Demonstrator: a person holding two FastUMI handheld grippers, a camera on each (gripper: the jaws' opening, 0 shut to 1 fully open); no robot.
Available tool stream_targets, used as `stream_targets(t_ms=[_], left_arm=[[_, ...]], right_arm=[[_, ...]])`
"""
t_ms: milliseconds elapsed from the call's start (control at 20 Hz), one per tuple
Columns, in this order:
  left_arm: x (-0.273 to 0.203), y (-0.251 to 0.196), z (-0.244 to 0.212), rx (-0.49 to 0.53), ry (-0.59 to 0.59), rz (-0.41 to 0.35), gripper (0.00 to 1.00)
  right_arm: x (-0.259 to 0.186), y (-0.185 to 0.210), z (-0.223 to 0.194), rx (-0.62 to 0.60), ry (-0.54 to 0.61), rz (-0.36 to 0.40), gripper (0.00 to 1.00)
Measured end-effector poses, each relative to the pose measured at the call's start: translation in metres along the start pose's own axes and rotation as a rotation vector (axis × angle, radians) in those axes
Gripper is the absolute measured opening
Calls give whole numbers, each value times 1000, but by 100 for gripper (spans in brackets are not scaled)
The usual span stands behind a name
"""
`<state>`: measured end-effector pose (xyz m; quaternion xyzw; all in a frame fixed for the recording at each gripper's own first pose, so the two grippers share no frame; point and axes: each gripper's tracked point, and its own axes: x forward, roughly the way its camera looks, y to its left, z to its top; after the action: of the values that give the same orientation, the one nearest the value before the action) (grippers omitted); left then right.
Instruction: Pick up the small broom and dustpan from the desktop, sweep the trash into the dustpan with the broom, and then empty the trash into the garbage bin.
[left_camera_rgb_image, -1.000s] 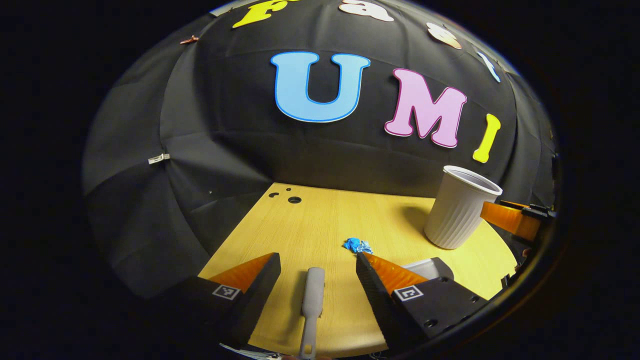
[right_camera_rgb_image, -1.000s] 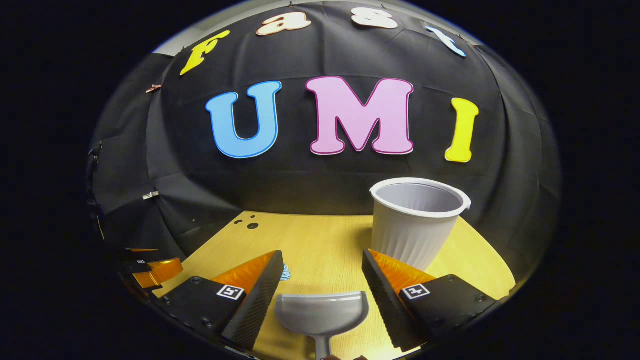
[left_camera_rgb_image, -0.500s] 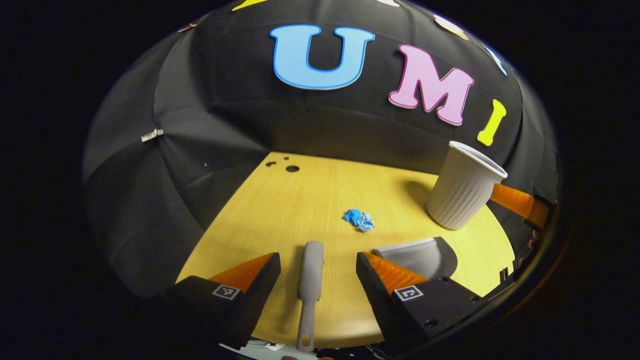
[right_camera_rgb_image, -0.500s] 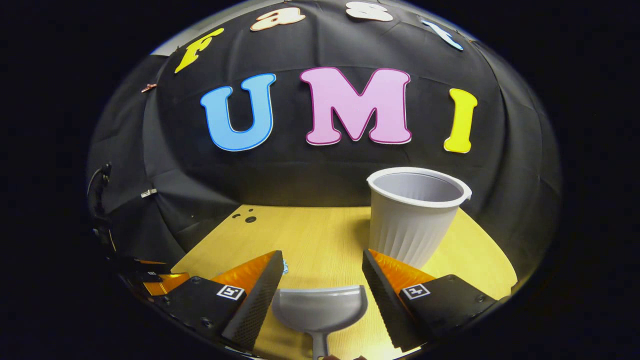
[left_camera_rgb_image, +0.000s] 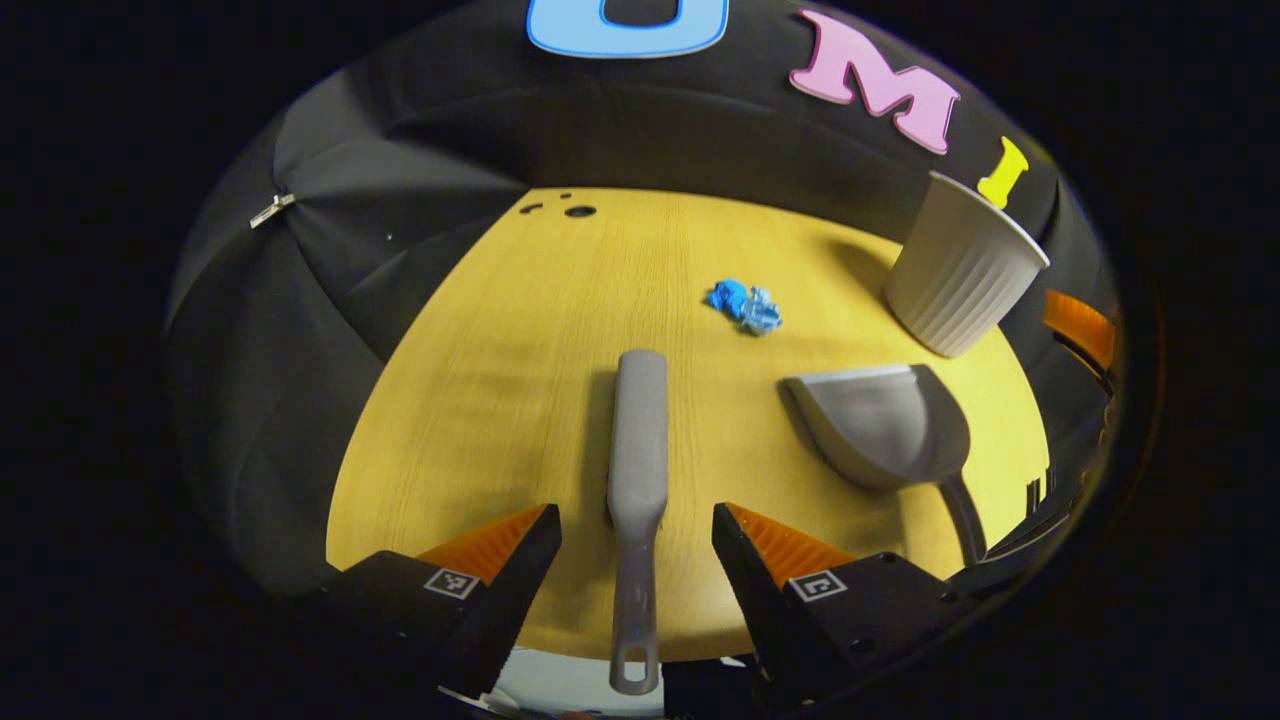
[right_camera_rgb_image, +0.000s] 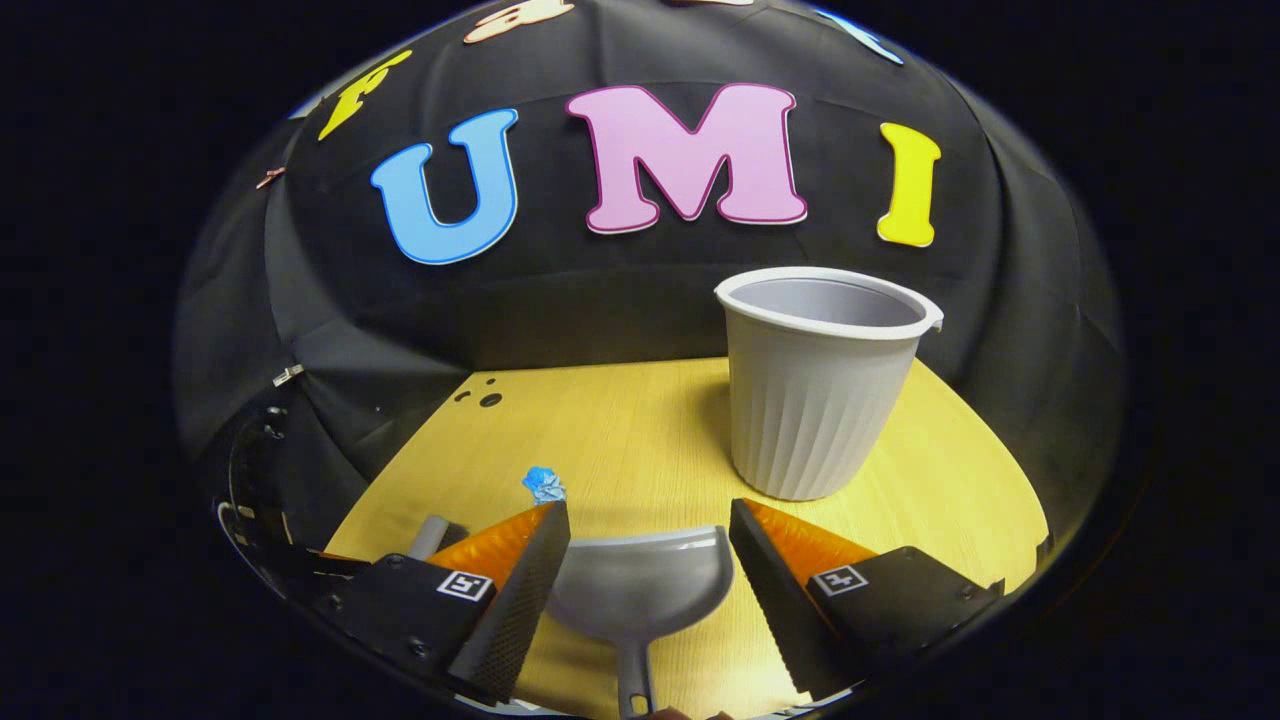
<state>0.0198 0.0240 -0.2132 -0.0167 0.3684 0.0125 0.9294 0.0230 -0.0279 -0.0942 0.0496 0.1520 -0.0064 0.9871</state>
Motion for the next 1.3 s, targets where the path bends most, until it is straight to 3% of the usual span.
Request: stream_targets(t_ms=[250, 600, 900, 950, 1000, 1150, 1300], left_arm=[[24, 10, -21, 44, 161, 44, 96], [49, 11, -30, 89, 332, 44, 94], [56, 11, -30, 60, 384, 42, 70], [55, 10, -30, 73, 393, 37, 62], [54, 9, -32, 88, 405, 33, 63], [54, 7, -32, 103, 410, 33, 33], [55, 7, -30, 93, 387, 35, 33]], right_arm=[[7, 0, -20, 7, 71, 22, 99], [11, -2, -51, 29, 197, 30, 100], [12, 2, -70, 41, 279, 57, 99], [11, 5, -74, 44, 298, 67, 99], [11, 7, -77, 52, 317, 76, 99], [7, 13, -85, 86, 368, 108, 100], [3, 13, -92, 82, 404, 112, 100]])
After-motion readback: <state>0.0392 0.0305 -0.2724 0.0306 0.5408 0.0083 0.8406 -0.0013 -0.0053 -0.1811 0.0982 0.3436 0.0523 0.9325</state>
